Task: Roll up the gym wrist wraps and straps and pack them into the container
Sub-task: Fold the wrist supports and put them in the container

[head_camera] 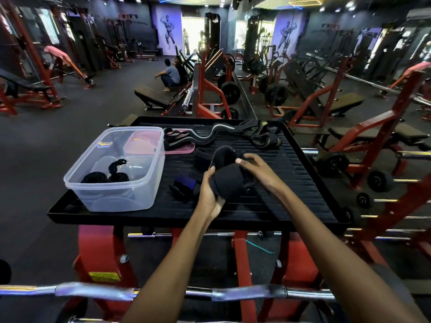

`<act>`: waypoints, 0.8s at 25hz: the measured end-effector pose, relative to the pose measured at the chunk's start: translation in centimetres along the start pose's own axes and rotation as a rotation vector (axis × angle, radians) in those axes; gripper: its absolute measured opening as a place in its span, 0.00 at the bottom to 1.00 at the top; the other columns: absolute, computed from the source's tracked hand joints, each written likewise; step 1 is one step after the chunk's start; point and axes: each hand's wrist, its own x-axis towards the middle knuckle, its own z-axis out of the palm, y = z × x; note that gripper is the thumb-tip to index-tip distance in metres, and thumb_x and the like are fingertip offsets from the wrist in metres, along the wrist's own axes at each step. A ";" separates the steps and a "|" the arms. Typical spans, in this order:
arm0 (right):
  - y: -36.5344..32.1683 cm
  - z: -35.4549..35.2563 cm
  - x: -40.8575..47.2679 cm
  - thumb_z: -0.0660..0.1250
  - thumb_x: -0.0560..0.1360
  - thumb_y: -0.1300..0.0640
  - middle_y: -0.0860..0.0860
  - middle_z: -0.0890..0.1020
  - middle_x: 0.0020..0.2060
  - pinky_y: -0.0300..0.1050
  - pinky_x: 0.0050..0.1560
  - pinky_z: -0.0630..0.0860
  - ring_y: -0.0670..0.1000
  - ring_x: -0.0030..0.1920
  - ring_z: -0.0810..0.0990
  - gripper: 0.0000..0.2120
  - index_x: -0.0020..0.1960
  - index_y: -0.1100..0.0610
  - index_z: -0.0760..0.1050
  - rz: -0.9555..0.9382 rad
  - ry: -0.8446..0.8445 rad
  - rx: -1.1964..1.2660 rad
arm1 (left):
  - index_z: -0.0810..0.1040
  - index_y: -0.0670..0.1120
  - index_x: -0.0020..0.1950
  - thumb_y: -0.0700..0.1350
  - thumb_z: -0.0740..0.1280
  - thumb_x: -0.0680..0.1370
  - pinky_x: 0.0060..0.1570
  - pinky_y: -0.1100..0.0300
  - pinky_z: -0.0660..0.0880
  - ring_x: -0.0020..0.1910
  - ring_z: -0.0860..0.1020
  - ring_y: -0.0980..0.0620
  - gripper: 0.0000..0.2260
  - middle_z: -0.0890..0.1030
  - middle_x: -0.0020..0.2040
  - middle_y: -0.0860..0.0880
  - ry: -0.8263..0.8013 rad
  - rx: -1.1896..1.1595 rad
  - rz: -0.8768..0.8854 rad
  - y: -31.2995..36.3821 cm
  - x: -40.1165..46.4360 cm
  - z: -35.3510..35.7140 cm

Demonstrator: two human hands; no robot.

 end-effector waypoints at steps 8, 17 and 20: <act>2.8 0.3 1.5 0.66 0.75 0.46 0.52 0.78 0.40 0.53 0.40 0.81 0.53 0.43 0.80 0.14 0.44 0.57 0.72 0.102 0.153 -0.062 | 0.70 0.47 0.65 0.70 0.57 0.70 0.46 0.33 0.74 0.62 0.72 0.35 0.33 0.76 0.62 0.41 -0.045 -0.047 -0.195 0.8 0.2 -0.5; 3.5 -1.1 1.0 0.68 0.73 0.45 0.51 0.81 0.39 0.40 0.30 0.74 0.49 0.34 0.79 0.18 0.51 0.60 0.77 0.117 0.315 -0.088 | 0.69 0.64 0.57 0.51 0.77 0.65 0.54 0.53 0.77 0.56 0.77 0.51 0.26 0.76 0.58 0.49 0.071 0.941 0.257 -1.9 0.5 0.4; 3.6 -0.6 0.6 0.69 0.73 0.48 0.50 0.82 0.38 0.41 0.28 0.72 0.48 0.33 0.78 0.13 0.50 0.57 0.79 0.097 0.287 0.083 | 0.67 0.58 0.64 0.48 0.75 0.67 0.55 0.64 0.64 0.56 0.70 0.55 0.29 0.71 0.58 0.49 0.095 1.112 0.328 -2.1 0.4 0.6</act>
